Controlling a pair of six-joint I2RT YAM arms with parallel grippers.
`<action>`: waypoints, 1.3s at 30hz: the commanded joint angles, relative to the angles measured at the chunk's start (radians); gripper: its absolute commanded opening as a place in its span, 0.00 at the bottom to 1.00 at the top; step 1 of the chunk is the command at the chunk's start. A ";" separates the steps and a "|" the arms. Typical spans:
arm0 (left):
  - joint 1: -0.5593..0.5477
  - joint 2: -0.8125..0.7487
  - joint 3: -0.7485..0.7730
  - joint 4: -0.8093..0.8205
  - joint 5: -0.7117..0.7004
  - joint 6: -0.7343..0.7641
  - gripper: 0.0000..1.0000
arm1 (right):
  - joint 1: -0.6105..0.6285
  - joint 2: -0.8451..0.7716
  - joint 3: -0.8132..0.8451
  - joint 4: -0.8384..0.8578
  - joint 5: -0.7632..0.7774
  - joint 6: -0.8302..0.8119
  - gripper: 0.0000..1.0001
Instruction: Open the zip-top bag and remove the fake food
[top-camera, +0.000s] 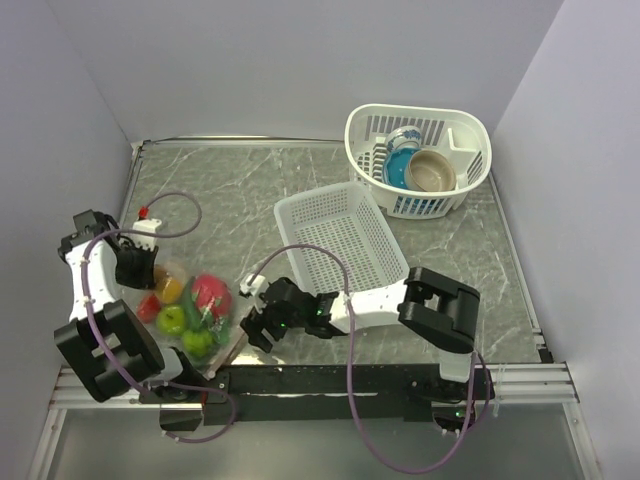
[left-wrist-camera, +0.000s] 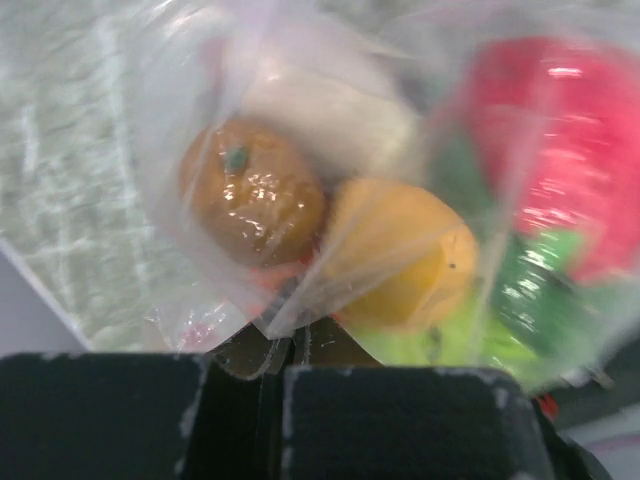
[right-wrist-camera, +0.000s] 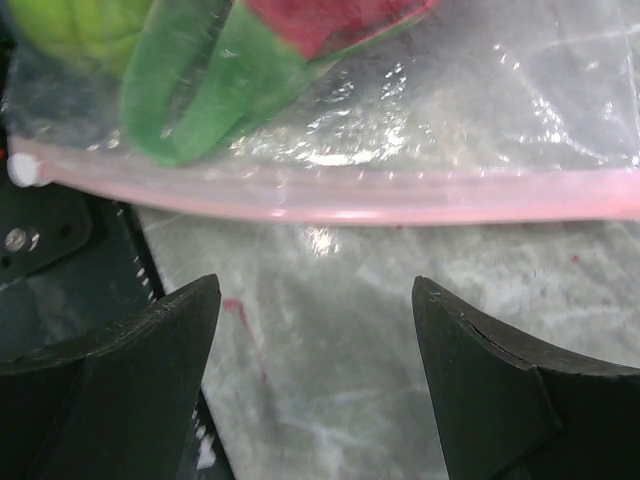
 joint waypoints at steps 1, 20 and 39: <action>-0.002 0.040 -0.069 0.241 -0.174 -0.078 0.01 | 0.006 0.041 0.077 0.055 0.026 -0.021 0.86; -0.212 0.140 -0.213 0.420 -0.335 -0.268 0.01 | 0.023 0.182 0.359 0.012 0.040 -0.035 0.93; -0.219 0.129 -0.218 0.373 -0.282 -0.231 0.01 | 0.023 0.254 0.341 -0.045 0.259 0.057 0.88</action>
